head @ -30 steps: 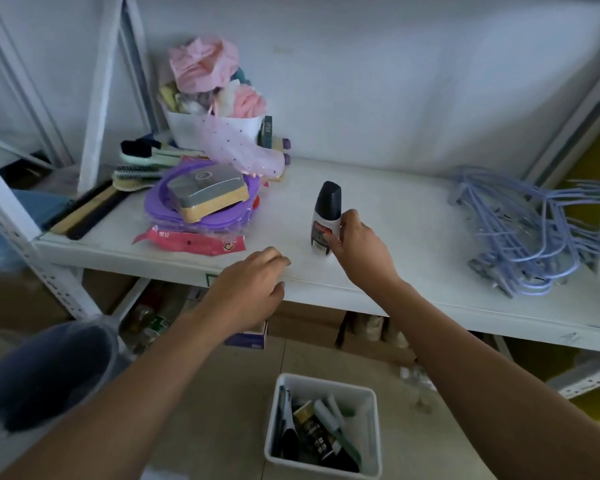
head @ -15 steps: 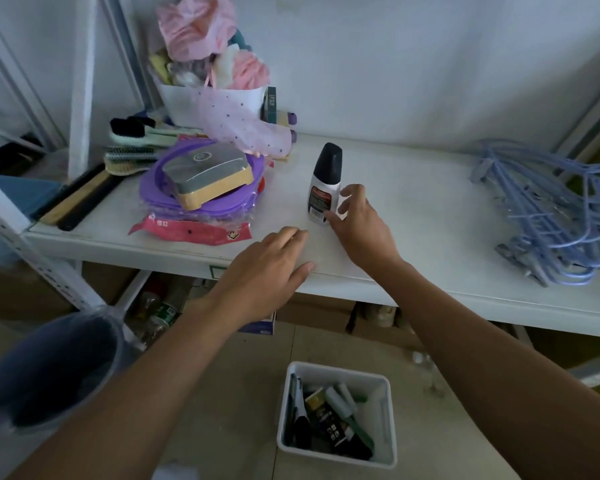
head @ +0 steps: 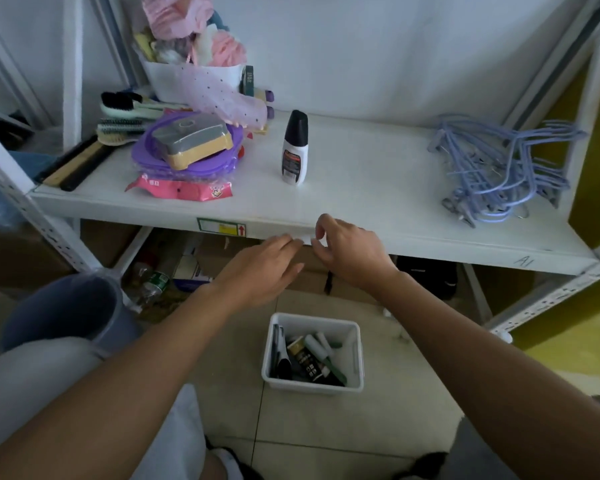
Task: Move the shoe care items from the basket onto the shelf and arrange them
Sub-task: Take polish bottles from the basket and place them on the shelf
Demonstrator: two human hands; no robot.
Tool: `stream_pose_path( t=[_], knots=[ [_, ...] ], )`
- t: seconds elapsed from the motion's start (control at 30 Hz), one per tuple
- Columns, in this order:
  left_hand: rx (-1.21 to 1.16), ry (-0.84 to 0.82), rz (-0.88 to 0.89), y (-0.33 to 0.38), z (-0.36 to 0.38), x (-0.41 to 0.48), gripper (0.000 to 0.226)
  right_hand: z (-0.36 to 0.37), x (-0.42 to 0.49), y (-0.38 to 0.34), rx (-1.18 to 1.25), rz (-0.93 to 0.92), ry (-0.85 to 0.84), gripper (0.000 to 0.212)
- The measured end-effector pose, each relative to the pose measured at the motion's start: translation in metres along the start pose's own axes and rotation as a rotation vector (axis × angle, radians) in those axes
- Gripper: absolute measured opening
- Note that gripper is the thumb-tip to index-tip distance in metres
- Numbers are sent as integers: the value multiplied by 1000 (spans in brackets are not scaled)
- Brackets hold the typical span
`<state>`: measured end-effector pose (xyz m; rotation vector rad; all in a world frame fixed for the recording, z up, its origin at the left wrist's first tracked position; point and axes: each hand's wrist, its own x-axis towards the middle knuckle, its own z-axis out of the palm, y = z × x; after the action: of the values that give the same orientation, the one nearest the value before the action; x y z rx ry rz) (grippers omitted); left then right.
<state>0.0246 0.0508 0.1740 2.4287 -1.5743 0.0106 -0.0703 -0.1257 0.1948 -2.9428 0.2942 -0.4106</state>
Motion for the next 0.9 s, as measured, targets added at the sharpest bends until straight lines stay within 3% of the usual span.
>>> stream_pose_path(
  t=[0.1, 0.23, 0.47, 0.67, 0.9],
  knots=[
    [36, -46, 68, -6, 12, -1, 48, 28, -20, 2, -2, 45, -142, 20],
    [50, -129, 22, -21, 34, -4, 58, 83, -42, 15, -58, 134, -478, 26],
    [152, -643, -53, -45, 105, -47, 86, 211, -71, 25, -38, 243, -734, 28],
    [78, -570, -123, -51, 122, -57, 87, 279, -102, 30, -11, 331, -850, 58],
    [37, -529, -99, -45, 127, -45, 87, 313, -105, 29, -116, 489, -861, 29]
  ],
)
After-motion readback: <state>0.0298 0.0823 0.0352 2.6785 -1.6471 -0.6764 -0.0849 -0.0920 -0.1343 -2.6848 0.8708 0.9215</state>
